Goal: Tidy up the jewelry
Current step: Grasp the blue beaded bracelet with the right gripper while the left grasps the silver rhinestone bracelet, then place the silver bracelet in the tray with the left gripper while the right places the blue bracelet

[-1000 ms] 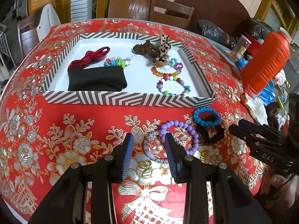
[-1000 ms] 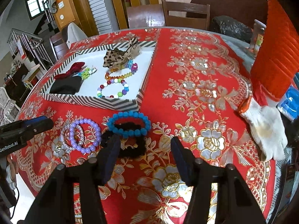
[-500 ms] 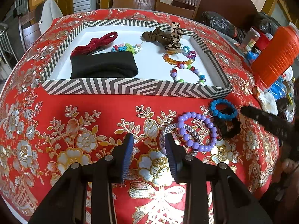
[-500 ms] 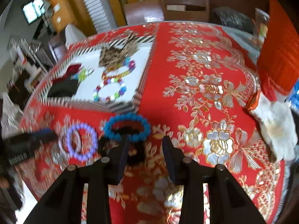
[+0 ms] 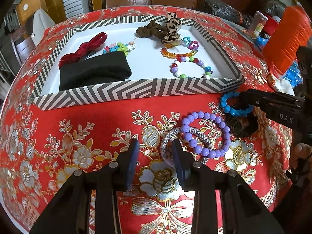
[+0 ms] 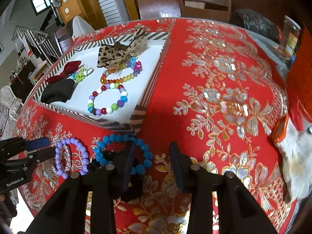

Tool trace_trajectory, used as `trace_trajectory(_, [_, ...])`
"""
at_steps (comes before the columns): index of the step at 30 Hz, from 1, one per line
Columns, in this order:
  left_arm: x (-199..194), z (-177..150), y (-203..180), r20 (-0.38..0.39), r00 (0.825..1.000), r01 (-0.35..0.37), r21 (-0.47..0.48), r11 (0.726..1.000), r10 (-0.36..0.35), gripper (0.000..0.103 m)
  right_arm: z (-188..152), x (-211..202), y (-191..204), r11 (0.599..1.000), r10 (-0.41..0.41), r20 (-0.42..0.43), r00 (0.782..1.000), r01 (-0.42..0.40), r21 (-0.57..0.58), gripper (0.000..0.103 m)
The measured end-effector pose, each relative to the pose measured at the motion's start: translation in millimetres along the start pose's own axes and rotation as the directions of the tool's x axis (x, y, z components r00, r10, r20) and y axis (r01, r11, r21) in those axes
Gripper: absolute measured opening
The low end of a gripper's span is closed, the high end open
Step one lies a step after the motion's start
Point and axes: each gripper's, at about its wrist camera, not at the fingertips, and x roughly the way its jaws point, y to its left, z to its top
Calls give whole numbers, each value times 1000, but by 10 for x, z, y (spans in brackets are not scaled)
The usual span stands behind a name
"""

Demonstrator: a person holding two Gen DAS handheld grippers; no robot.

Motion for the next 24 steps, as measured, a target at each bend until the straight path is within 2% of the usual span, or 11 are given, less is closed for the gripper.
trace_trajectory(2, [-3, -9, -18, 5, 1000, 6, 3, 1000, -6, 47, -5, 15, 36, 1000, 23, 0, 1000, -23, -15, 15])
trace_trajectory(5, [1, -20, -29, 12, 999, 40, 6, 999, -40, 20, -10, 26, 75, 999, 31, 11, 999, -30, -35, 9])
trace_trajectory(7, [-14, -21, 41, 6, 995, 95, -35, 995, -95, 20, -18, -18, 35, 998, 58, 20, 998, -58, -4, 9])
trace_trajectory(9, [-74, -28, 102, 16, 993, 113, -54, 992, -113, 20, -17, -143, 17, 996, 91, 52, 995, -92, 18, 9])
trace_trajectory(14, [-339, -12, 249, 76, 991, 116, -66, 991, -111, 20, 64, -598, 59, 980, 183, 159, 970, -192, 44, 9])
trace_trajectory(19, [-566, 41, 335, 125, 987, 113, -67, 991, -104, 20, 135, -898, 191, 977, 209, 211, 955, -214, 5, 9])
trace_trajectory(24, [-759, 142, 376, 176, 981, 93, -62, 994, -81, 20, 178, -1053, 232, 972, 229, 228, 946, -233, -9, 9])
